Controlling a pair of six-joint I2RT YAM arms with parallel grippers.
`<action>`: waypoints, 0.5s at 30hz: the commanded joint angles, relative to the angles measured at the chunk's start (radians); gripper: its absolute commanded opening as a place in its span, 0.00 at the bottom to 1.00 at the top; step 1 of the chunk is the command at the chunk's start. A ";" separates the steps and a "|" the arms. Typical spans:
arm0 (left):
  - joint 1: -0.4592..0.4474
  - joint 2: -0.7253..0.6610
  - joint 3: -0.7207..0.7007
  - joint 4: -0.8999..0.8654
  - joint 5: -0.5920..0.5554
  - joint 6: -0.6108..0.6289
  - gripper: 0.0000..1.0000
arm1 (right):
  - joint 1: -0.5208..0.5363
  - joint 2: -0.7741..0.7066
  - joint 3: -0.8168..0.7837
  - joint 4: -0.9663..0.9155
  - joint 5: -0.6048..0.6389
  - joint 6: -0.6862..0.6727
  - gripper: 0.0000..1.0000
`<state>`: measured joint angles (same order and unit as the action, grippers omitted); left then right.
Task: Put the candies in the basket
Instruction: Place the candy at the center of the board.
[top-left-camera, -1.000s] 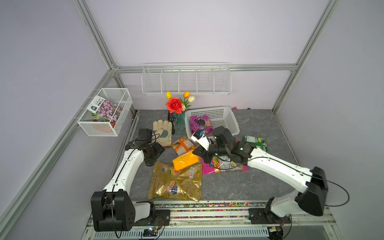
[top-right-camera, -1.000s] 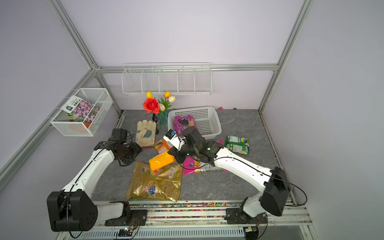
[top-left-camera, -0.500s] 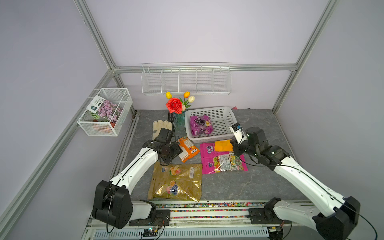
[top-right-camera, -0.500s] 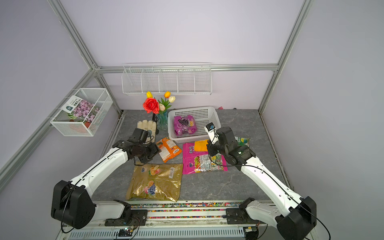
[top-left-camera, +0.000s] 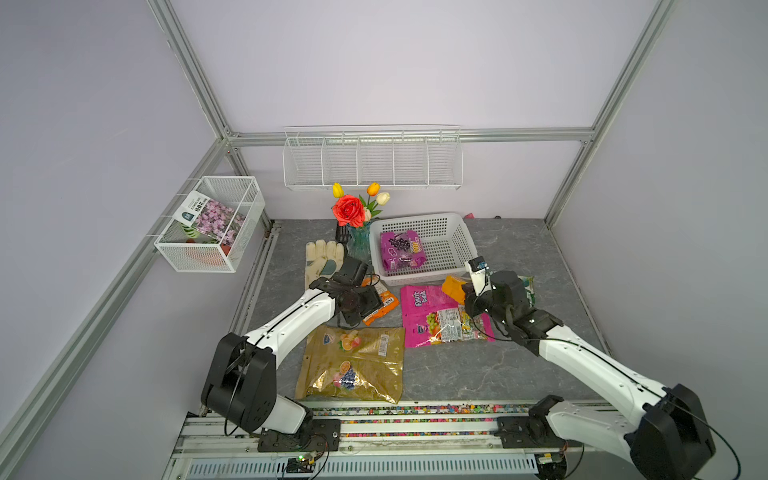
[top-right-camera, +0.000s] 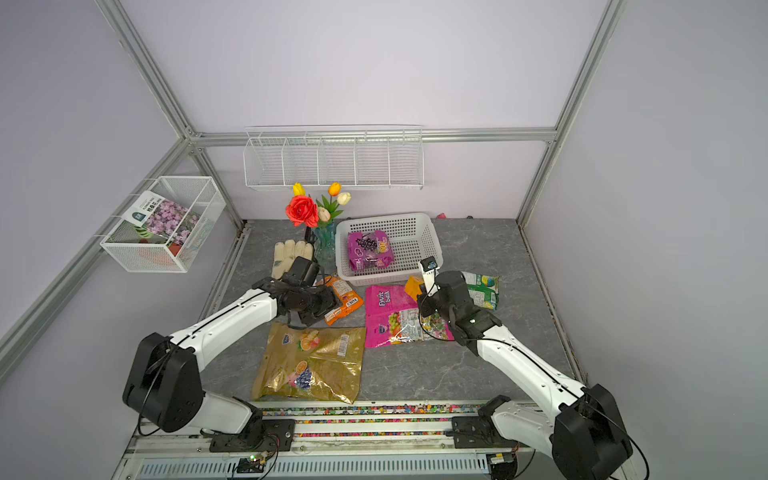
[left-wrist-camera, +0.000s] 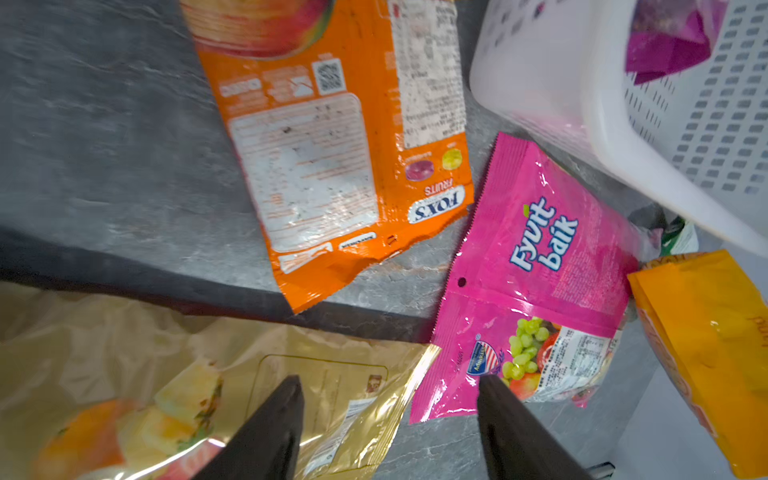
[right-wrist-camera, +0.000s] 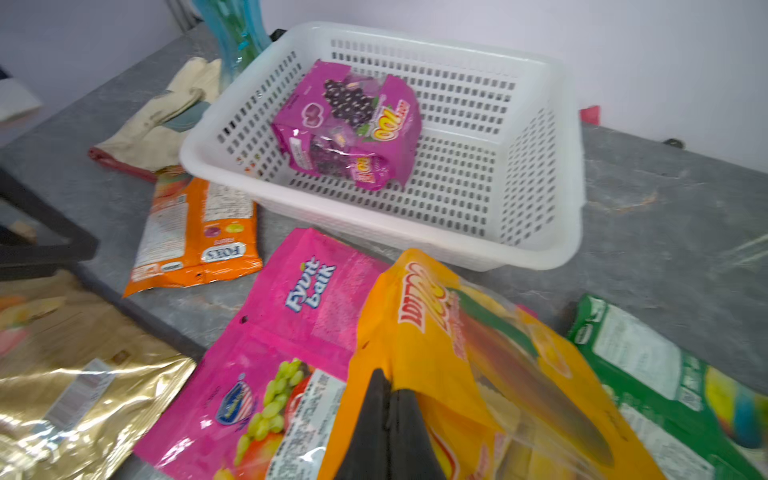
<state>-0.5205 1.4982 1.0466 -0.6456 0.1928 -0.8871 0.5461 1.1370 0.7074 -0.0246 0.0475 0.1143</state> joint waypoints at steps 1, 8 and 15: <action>-0.017 0.042 0.051 0.023 0.029 0.033 0.69 | 0.072 0.009 -0.030 0.181 -0.068 0.100 0.00; -0.037 0.108 0.093 0.029 0.061 0.047 0.69 | 0.193 0.200 0.060 0.177 -0.146 0.167 0.31; -0.045 0.165 0.148 0.017 0.093 0.086 0.69 | 0.232 0.152 0.111 -0.083 -0.300 0.155 0.43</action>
<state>-0.5579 1.6394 1.1530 -0.6266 0.2581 -0.8398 0.7757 1.3418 0.7925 0.0265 -0.1825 0.2504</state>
